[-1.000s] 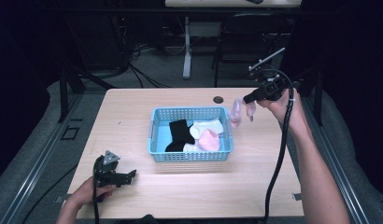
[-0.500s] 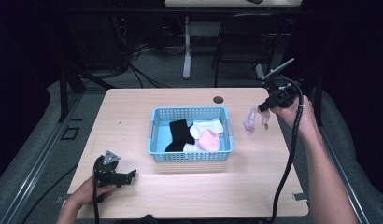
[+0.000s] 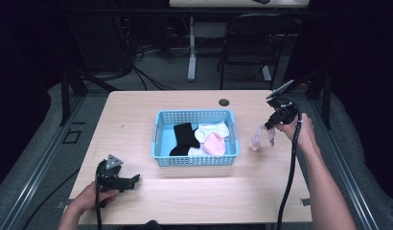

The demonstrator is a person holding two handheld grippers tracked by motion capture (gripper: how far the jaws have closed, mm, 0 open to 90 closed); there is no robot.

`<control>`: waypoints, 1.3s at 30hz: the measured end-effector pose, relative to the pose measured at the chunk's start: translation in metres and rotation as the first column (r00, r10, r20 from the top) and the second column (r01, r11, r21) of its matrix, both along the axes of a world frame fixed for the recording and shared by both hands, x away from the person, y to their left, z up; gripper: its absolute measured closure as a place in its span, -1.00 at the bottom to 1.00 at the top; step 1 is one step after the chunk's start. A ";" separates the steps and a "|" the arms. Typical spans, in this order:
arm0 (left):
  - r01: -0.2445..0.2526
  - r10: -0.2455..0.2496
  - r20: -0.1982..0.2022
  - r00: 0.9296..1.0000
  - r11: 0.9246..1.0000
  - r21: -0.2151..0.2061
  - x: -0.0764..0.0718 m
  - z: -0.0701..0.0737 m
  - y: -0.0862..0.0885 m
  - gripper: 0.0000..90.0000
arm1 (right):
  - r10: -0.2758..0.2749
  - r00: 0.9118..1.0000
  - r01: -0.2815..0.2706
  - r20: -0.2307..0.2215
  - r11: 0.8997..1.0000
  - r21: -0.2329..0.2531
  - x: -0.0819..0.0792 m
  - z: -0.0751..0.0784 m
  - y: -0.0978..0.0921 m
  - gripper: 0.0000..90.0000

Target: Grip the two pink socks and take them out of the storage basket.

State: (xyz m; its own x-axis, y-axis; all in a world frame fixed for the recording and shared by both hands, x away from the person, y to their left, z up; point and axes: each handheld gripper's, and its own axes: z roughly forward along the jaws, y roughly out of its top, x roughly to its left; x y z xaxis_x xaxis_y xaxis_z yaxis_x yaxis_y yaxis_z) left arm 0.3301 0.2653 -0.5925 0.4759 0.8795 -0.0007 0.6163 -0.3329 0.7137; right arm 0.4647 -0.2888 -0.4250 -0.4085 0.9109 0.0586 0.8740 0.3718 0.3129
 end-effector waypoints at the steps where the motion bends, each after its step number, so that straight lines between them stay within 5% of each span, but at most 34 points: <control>1: 0.000 0.000 0.000 1.000 1.000 0.000 0.000 0.000 0.000 -1.00 | 0.003 1.000 -0.003 -0.006 1.000 -0.001 0.001 -0.005 0.000 0.95; 12: 0.002 -0.002 -0.001 1.000 1.000 0.002 0.000 0.000 0.000 -1.00 | -0.024 0.999 0.024 -0.048 1.000 -0.012 0.010 -0.051 0.008 0.93; 17: 0.001 -0.001 -0.001 1.000 1.000 0.001 0.000 0.000 0.000 -1.00 | -0.046 0.998 0.045 -0.053 0.999 -0.013 0.013 -0.060 0.008 0.71; 26: 0.001 -0.001 -0.001 1.000 1.000 0.001 0.000 0.000 0.000 -1.00 | -0.088 0.996 0.087 0.014 0.996 0.021 0.008 -0.032 0.000 -0.32; 39: 0.001 -0.001 -0.001 1.000 1.000 0.001 0.000 0.000 0.000 -1.00 | 0.005 0.996 -0.012 0.089 0.997 0.081 -0.006 0.010 0.020 -0.93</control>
